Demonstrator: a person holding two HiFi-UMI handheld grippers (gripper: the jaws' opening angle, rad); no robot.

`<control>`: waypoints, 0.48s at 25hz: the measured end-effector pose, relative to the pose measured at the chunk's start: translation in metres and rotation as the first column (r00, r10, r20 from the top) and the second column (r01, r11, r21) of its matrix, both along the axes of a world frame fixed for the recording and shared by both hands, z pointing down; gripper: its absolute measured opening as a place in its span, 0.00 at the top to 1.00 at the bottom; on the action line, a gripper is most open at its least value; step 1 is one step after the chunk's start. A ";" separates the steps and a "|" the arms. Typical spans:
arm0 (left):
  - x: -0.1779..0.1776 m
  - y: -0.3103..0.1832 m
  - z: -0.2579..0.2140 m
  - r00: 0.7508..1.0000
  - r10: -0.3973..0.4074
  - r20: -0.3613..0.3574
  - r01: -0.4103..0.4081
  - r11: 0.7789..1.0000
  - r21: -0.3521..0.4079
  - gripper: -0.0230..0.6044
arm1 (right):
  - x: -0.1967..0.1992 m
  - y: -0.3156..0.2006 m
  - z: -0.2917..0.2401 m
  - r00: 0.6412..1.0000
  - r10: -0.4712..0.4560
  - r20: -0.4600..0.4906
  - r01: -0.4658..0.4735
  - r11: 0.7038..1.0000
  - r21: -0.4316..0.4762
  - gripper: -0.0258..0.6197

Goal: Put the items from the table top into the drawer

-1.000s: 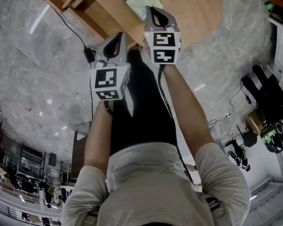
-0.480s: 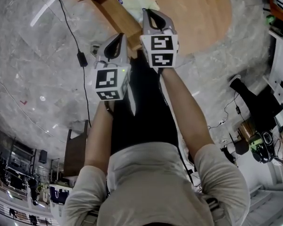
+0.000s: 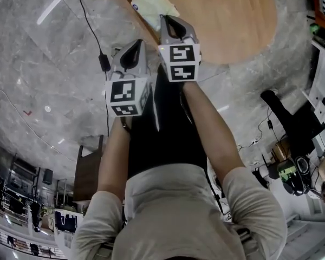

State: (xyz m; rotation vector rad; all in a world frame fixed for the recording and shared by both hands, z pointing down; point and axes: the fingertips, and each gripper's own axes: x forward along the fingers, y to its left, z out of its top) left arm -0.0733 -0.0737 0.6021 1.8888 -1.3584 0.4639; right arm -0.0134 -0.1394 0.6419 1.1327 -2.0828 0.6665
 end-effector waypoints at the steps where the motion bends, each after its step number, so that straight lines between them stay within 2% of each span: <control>1: -0.012 0.007 0.002 1.000 0.001 -0.002 -0.001 1.000 -0.001 0.93 | -0.012 0.006 0.002 1.000 0.003 0.000 -0.003 1.000 -0.002 0.95; 4: -0.042 0.024 0.005 1.000 0.004 -0.004 -0.005 1.000 -0.013 0.93 | -0.039 0.021 0.006 1.000 0.018 0.004 -0.018 1.000 -0.014 0.95; 8: -0.024 0.006 0.018 1.000 0.026 0.005 -0.026 0.999 -0.045 0.93 | -0.018 0.000 0.019 0.998 0.057 0.019 -0.056 0.998 -0.041 0.95; 12: -0.030 -0.003 0.025 0.999 0.043 0.012 -0.042 0.998 -0.053 0.93 | -0.018 -0.007 0.032 0.996 0.093 0.015 -0.092 0.994 -0.054 0.95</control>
